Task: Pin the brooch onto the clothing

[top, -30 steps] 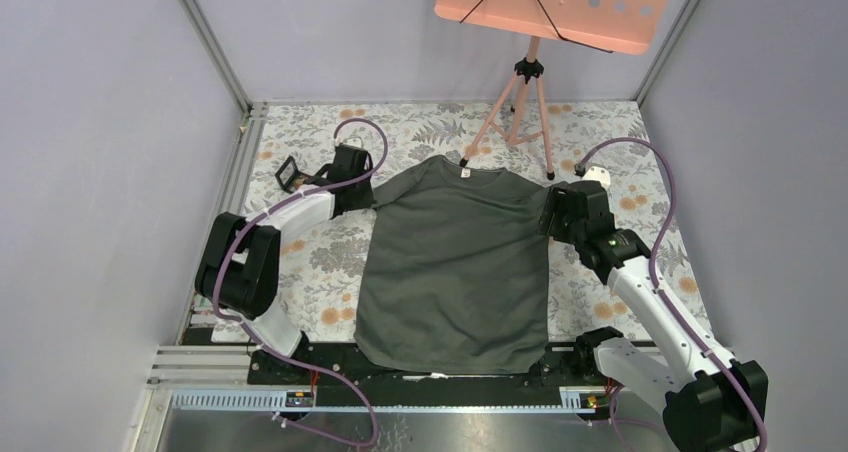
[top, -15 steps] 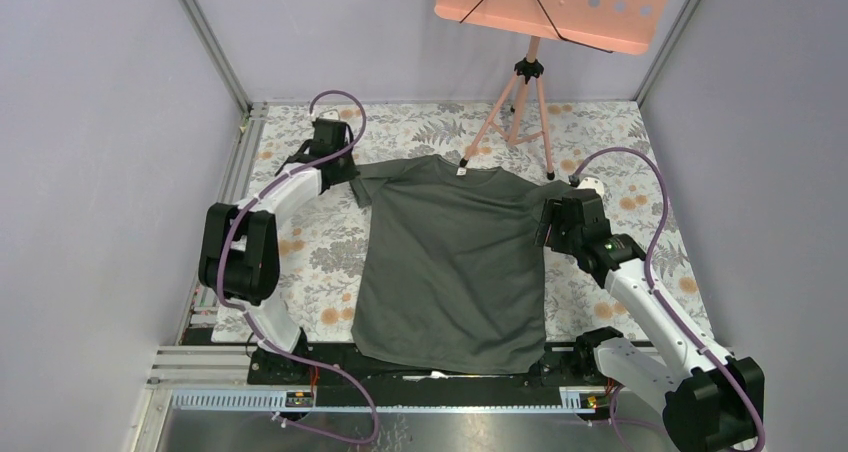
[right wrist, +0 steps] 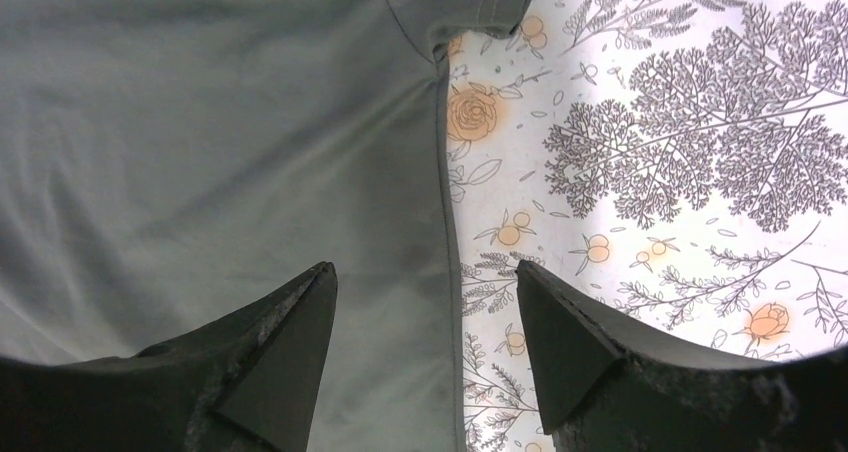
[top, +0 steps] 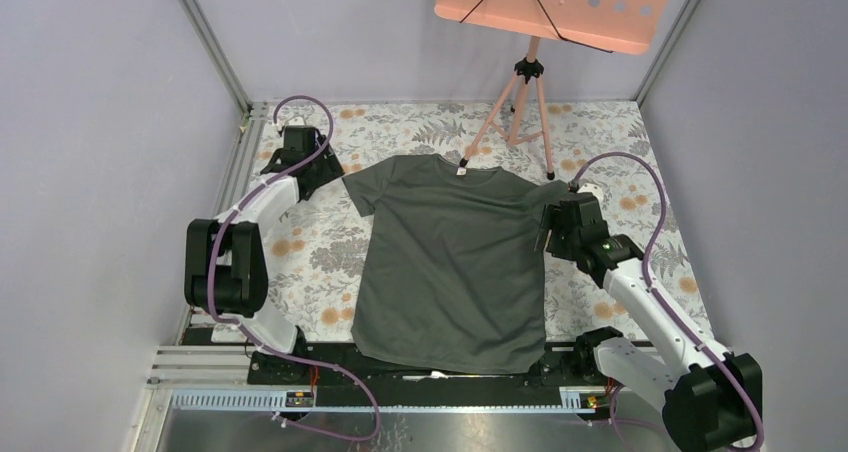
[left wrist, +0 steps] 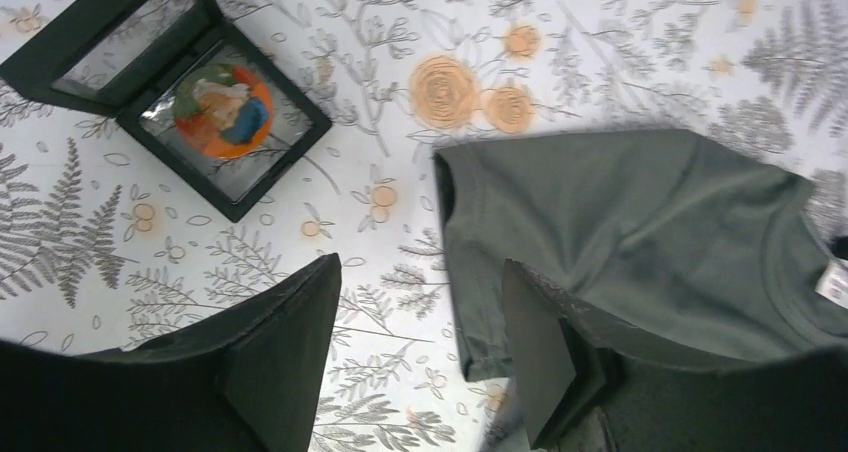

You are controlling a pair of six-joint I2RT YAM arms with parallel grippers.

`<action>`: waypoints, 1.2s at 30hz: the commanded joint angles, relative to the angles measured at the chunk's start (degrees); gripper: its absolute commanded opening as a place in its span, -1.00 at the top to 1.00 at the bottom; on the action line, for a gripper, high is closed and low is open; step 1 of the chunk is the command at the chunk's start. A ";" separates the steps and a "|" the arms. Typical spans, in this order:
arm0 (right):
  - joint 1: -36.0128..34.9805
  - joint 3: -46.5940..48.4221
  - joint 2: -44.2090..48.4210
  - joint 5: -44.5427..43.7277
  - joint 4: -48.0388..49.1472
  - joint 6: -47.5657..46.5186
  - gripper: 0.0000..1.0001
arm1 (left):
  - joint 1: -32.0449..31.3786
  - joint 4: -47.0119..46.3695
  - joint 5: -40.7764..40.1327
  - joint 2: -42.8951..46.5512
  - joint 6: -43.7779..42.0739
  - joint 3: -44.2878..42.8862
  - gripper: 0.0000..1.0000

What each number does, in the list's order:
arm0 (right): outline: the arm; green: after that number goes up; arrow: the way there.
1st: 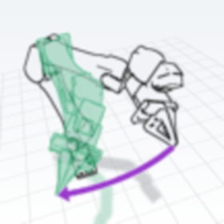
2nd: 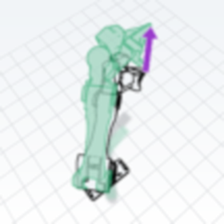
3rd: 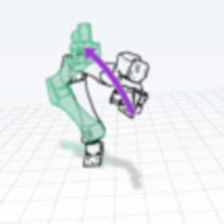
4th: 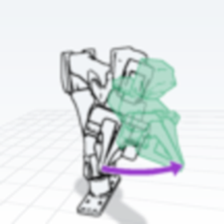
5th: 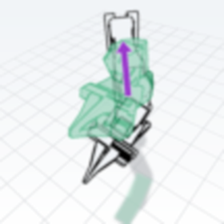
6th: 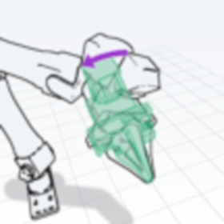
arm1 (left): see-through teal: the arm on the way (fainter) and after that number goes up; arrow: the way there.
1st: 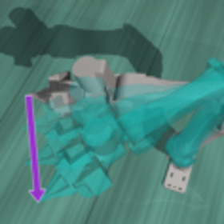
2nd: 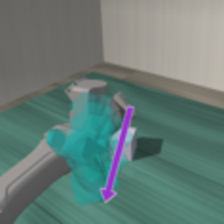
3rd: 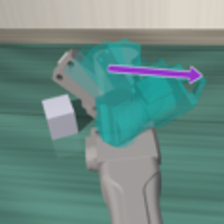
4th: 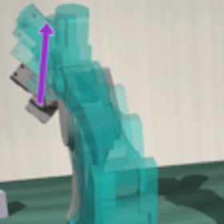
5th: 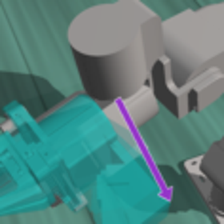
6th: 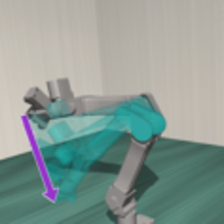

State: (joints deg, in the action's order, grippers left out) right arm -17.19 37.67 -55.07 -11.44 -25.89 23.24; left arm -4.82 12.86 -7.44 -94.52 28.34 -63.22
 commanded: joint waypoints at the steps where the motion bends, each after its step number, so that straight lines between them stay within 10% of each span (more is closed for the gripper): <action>1: 0.23 -0.16 -2.64 -2.15 -1.86 2.03 -0.48 | -0.38 -3.71 5.27 3.99 -0.39 0.62 -0.32; 36: 6.41 -3.42 -18.88 15.23 -0.65 5.14 0.17 | -0.45 -1.42 9.24 -5.05 1.67 -1.88 -0.15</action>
State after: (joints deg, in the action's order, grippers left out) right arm -10.92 34.46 -73.08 1.56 -26.87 27.33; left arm -5.28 13.23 0.69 -100.36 29.69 -63.00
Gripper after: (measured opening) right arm 0.425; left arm 0.577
